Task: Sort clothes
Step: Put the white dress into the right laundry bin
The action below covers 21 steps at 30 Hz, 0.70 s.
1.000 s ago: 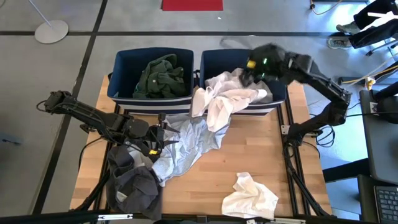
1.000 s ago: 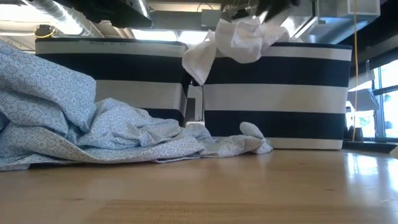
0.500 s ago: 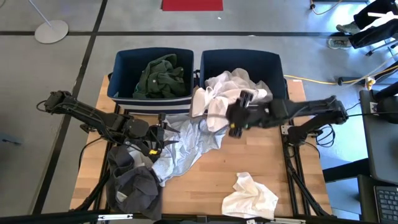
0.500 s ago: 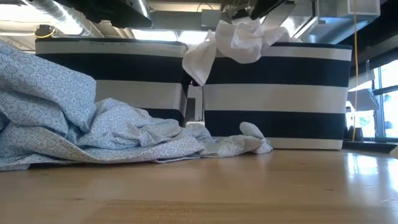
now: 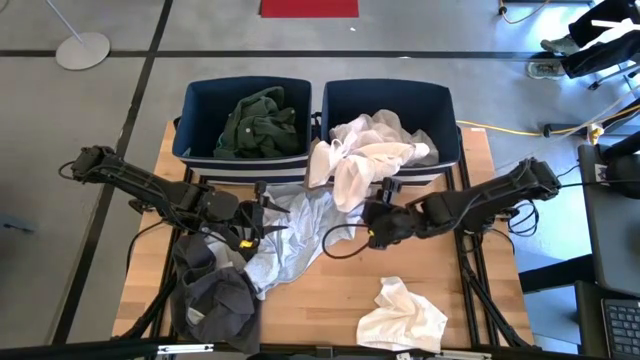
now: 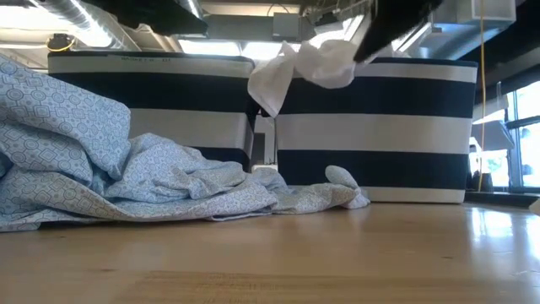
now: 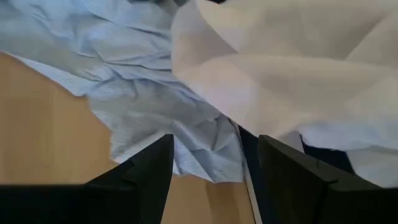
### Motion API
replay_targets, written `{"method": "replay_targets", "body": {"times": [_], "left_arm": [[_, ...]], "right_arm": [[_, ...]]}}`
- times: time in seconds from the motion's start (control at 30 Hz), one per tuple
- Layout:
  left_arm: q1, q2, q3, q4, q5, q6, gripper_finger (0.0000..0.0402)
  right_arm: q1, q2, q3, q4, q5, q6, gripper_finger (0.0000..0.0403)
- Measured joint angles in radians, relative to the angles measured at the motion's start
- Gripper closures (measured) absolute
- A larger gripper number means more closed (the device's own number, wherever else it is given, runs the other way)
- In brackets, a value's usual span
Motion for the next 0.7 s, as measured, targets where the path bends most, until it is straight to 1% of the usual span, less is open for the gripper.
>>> {"method": "replay_targets", "body": {"times": [0.13,0.27,0.4,0.53,0.6,0.7], "left_arm": [[0.0,0.0,0.0,-0.002,0.0,0.001,0.0229],[0.0,0.0,0.0,-0.002,0.0,0.003,0.0229],[0.0,0.0,0.0,-0.003,0.0,0.008,0.0229],[0.0,0.0,0.0,-0.003,0.0,0.01,0.0229],[0.0,0.0,0.0,-0.003,0.0,0.01,0.0229],[0.0,0.0,0.0,-0.004,0.0,0.01,0.0229]], "right_arm": [[-0.027,0.0,-0.075,0.082,0.069,-0.013,0.0168],[-0.071,0.0,-0.108,0.167,0.133,-0.08,0.0168],[-0.111,0.001,-0.109,0.263,0.205,-0.163,0.0168],[-0.141,0.0,-0.099,0.368,0.325,-0.296,0.0168],[-0.158,0.0,-0.075,0.392,0.382,-0.356,0.0169],[-0.194,-0.001,-0.031,0.398,0.452,-0.402,0.0169]]}}
